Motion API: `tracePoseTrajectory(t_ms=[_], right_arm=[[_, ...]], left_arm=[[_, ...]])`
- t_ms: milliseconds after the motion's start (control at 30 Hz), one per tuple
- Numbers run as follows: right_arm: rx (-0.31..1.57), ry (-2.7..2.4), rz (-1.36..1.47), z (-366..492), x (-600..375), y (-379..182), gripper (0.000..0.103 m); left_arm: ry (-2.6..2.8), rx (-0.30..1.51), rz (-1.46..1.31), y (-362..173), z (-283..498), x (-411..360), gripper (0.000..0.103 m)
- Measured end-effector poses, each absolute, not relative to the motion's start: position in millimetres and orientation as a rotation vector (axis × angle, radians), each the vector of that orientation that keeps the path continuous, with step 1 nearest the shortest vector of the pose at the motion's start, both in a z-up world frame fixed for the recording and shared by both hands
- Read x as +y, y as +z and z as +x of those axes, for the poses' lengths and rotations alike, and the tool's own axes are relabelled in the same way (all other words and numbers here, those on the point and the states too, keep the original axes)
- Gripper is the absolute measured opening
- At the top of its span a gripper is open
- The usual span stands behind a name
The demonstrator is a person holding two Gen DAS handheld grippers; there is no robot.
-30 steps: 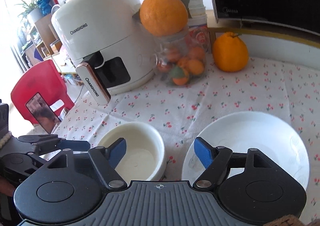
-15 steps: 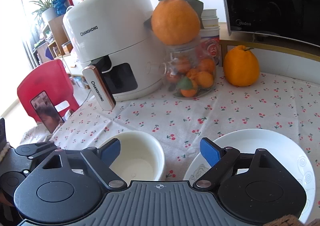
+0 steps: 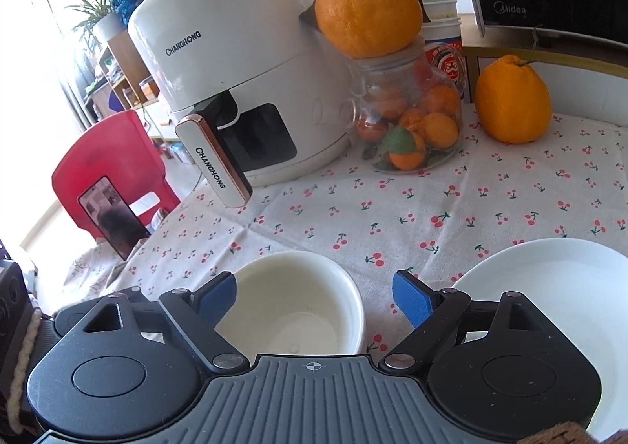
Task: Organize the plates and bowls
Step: 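Close both grippers on the nested bowl stack rim, then lift the nested bowls with both grippers and carry them over the plate stack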
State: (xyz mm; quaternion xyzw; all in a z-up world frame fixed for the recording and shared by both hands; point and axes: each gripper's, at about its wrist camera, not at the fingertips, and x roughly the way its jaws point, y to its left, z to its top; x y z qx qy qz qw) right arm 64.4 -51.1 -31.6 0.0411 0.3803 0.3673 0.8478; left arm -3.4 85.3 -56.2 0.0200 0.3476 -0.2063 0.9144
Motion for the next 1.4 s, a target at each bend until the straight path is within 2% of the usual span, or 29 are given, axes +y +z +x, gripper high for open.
tracePoseTrajectory(t_ms=[267, 400, 533, 833, 1400], right_arm=[[0.856, 0.792, 0.129, 75, -45, -41, 0.085], [0.870, 0.802, 0.134, 77, -41, -42, 0.072], [0.875, 0.785, 0.114, 77, -38, -44, 0.064], [0.895, 0.750, 0.099, 82, -38, -49, 0.048], [0.827, 0.725, 0.142, 78, -52, -26, 0.047]], left_arm=[[-0.413, 0.766, -0.035, -61, 7, 94, 0.094], [-0.422, 0.773, -0.050, -62, 7, 94, 0.088], [-0.436, 0.773, -0.043, -61, 8, 91, 0.084], [-0.439, 0.777, -0.050, -61, 10, 91, 0.083], [-0.461, 0.715, -0.069, -38, 11, 85, 0.083]])
